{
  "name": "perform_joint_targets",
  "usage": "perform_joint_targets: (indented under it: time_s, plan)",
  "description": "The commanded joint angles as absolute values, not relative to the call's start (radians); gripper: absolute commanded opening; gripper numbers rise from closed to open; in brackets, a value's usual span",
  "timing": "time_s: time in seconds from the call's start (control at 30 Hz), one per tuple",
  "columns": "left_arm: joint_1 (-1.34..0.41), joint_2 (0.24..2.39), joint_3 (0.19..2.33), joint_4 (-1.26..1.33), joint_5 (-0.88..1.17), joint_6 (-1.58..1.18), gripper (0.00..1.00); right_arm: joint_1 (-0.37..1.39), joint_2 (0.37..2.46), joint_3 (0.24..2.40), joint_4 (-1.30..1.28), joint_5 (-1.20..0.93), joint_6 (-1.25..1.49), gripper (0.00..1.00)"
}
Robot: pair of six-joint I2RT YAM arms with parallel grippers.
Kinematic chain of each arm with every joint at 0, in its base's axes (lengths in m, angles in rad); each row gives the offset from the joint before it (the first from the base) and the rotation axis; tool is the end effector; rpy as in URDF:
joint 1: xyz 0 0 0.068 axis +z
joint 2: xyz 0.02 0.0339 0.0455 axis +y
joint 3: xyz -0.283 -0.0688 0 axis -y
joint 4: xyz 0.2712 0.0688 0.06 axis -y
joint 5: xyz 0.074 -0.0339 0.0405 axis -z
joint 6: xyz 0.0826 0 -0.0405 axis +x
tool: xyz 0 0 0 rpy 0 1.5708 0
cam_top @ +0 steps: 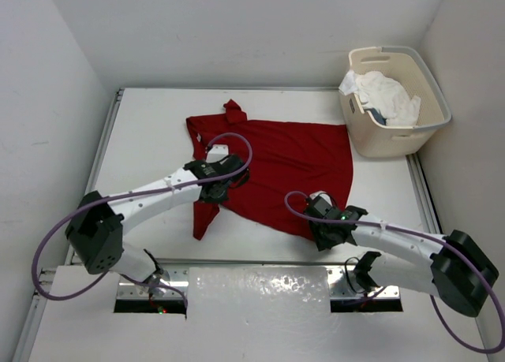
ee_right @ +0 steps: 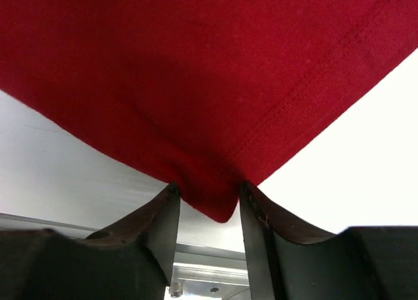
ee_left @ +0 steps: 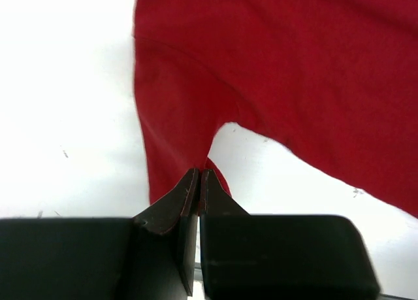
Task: Fold and stack the t-shirts
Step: Flatten out the tshirt
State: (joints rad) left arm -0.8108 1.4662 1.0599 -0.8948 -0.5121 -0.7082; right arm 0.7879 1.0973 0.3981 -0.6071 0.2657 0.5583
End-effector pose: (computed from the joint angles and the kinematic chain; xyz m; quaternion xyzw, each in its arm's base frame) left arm 0.2375 -0.1912 0.2022 0.0152 0.9591 0.0924 0.2671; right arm 0.1404 0.1104 0.0884 -0.0952 0.9781 -0.0212 0.1840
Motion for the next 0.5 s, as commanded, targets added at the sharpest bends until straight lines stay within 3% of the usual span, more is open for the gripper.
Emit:
perform_joint_targets:
  time_s: [0.0, 0.07, 0.13, 0.23, 0.47]
  plan:
    - [-0.807, 1.369, 1.062, -0.894, -0.584, -0.706, 0.00, 0.792, 1.114, 0.350, -0.563, 0.287, 0.574, 0.40]
    - [-0.798, 1.348, 1.062, -0.881, -0.598, -0.709, 0.00, 0.792, 1.129, 0.354, -0.549, 0.298, 0.572, 0.35]
    - [-0.790, 1.324, 1.065, -0.867, -0.621, -0.710, 0.00, 0.792, 1.138, 0.360, -0.548, 0.345, 0.580, 0.01]
    - [-0.785, 1.292, 1.074, -0.828, -0.678, -0.715, 0.00, 0.787, 1.095, 0.380, -0.560, 0.431, 0.572, 0.00]
    - [-0.781, 1.197, 1.201, -0.700, -0.868, -0.626, 0.00, 0.787, 0.931, 0.682, -0.558, 0.789, 0.465, 0.00]
